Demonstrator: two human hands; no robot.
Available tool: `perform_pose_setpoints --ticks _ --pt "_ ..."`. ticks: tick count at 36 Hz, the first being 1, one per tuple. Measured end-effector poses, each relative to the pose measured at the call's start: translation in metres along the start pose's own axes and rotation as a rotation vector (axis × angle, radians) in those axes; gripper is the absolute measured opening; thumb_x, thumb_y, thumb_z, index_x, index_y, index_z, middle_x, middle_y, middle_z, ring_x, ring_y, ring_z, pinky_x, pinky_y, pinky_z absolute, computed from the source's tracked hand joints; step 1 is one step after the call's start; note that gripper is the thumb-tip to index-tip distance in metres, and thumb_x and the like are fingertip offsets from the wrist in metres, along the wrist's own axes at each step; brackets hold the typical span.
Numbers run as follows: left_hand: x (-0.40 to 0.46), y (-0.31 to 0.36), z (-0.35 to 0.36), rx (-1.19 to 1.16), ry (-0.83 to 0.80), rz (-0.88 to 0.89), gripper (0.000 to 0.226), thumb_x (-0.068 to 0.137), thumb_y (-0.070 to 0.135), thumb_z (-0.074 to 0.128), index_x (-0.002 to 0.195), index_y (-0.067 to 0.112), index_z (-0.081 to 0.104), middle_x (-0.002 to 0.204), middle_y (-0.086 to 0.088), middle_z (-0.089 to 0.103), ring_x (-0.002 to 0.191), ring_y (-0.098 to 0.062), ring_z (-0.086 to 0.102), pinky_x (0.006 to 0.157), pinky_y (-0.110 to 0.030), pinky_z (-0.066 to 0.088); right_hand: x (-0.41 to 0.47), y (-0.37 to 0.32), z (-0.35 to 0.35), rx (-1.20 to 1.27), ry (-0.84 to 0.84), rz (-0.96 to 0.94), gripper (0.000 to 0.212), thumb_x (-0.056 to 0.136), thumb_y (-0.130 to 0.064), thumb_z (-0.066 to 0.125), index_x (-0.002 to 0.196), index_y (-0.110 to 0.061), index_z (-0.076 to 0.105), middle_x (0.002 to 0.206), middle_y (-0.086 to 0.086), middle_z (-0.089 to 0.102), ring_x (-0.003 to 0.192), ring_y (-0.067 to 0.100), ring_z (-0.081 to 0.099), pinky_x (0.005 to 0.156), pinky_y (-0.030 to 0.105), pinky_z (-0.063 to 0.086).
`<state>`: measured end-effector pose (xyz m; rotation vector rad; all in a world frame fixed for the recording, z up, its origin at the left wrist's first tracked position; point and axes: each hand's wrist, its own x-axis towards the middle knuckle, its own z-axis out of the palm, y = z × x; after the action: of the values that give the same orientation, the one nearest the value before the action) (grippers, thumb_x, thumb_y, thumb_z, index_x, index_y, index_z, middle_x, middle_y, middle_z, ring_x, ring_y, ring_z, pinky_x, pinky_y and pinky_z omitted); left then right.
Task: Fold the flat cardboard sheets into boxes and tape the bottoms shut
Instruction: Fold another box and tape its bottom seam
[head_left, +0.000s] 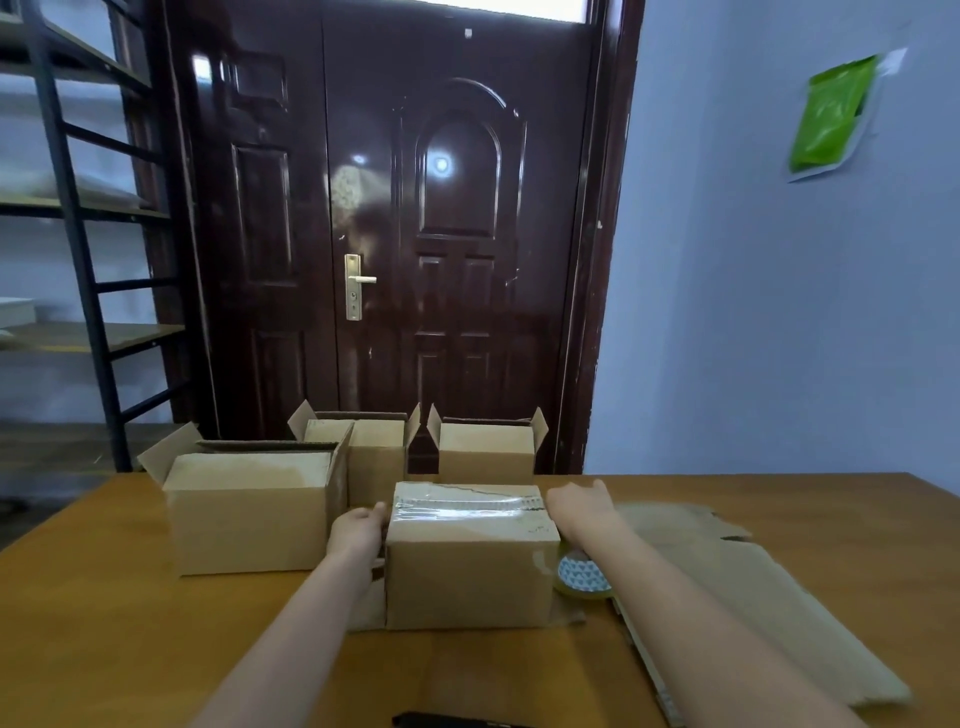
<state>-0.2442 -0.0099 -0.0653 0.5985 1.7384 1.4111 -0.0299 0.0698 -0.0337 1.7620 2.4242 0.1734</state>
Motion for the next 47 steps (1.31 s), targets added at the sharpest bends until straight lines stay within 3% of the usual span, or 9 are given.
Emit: perform_pose_setpoints --ticks 2,9,14,17,22,29,32,37,47 --pt "0.000 0.004 -0.003 0.002 0.012 -0.007 0.044 0.102 0.038 0.033 0.092 0.003 0.059 0.102 -0.017 0.063 0.095 -0.032 0.057 0.094 -0.051 0.048 -0.002 -0.001 -0.001 -0.003 -0.007 -0.006 0.026 0.094 -0.008 0.035 0.104 -0.015 0.059 0.114 0.004 0.065 0.113 0.026 0.055 0.108 0.044 0.024" --pt "-0.005 0.013 0.001 0.744 0.055 0.282 0.052 0.101 0.044 0.027 0.124 0.004 0.051 0.103 -0.009 0.057 0.089 -0.021 0.056 0.071 -0.031 0.046 -0.009 -0.009 -0.004 -0.037 0.008 -0.012 0.024 0.092 -0.003 0.035 0.074 -0.016 0.044 0.112 0.005 0.065 0.111 0.026 0.056 0.109 0.044 0.022" --pt "-0.011 0.020 0.015 1.131 0.226 0.667 0.043 0.097 0.018 0.043 0.138 0.010 0.034 0.141 -0.013 0.033 0.128 -0.028 0.036 0.101 -0.037 0.038 -0.009 -0.009 -0.002 -0.023 0.018 0.007 0.020 0.092 -0.003 0.036 0.085 -0.016 0.049 0.112 0.004 0.065 0.111 0.025 0.056 0.108 0.043 0.023" --pt "0.000 0.021 0.020 1.121 0.004 0.868 0.056 0.091 -0.001 0.046 0.144 0.016 0.036 0.144 -0.006 0.039 0.127 -0.023 0.043 0.102 -0.034 0.042 -0.009 -0.009 -0.002 -0.033 0.030 0.001 0.022 0.093 -0.003 0.036 0.079 -0.015 0.047 0.112 0.004 0.065 0.111 0.025 0.055 0.106 0.041 0.025" --pt "-0.009 0.022 0.038 1.177 -0.075 0.696 0.038 0.097 0.015 0.035 0.132 0.014 0.049 0.133 -0.007 0.053 0.120 -0.024 0.050 0.102 -0.037 0.039 -0.008 -0.009 0.001 -0.054 0.051 0.001 0.023 0.091 0.004 0.037 0.088 -0.015 0.050 0.110 0.004 0.064 0.111 0.025 0.056 0.105 0.040 0.027" --pt "-0.020 0.016 0.059 1.451 -0.050 0.593 0.072 0.094 0.063 0.011 0.149 0.018 0.023 0.156 -0.010 0.021 0.145 -0.031 0.012 0.115 -0.052 0.004 -0.007 -0.008 0.005 -0.043 0.074 -0.001 0.030 0.089 0.007 0.038 0.099 -0.014 0.058 0.111 0.006 0.065 0.107 0.026 0.057 0.103 0.040 0.028" --pt "-0.015 0.018 0.058 1.450 -0.247 0.747 0.061 0.098 0.056 0.009 0.153 0.029 0.003 0.161 -0.002 -0.004 0.147 -0.023 -0.012 0.116 -0.047 -0.008 -0.008 -0.008 0.005 -0.040 0.073 0.000 0.029 0.090 0.006 0.039 0.102 -0.013 0.057 0.113 0.006 0.064 0.108 0.026 0.057 0.102 0.039 0.030" --pt "-0.014 0.022 0.054 1.404 -0.572 0.960 0.047 0.103 0.042 0.012 0.148 0.044 0.001 0.159 0.016 -0.001 0.146 -0.012 -0.011 0.117 -0.040 -0.006 -0.009 -0.007 0.008 -0.050 0.081 0.003 0.028 0.094 -0.002 0.044 0.115 -0.011 0.059 0.118 0.006 0.063 0.112 0.026 0.057 0.101 0.039 0.032" --pt "-0.034 0.018 0.066 1.446 -0.504 1.001 0.054 0.101 0.048 0.015 0.152 0.031 0.006 0.160 0.004 0.001 0.147 -0.012 -0.006 0.118 -0.040 -0.004 -0.013 -0.004 0.008 0.018 0.071 0.009 0.026 0.094 -0.004 0.045 0.117 -0.008 0.058 0.121 0.009 0.061 0.112 0.027 0.057 0.091 0.036 0.040"
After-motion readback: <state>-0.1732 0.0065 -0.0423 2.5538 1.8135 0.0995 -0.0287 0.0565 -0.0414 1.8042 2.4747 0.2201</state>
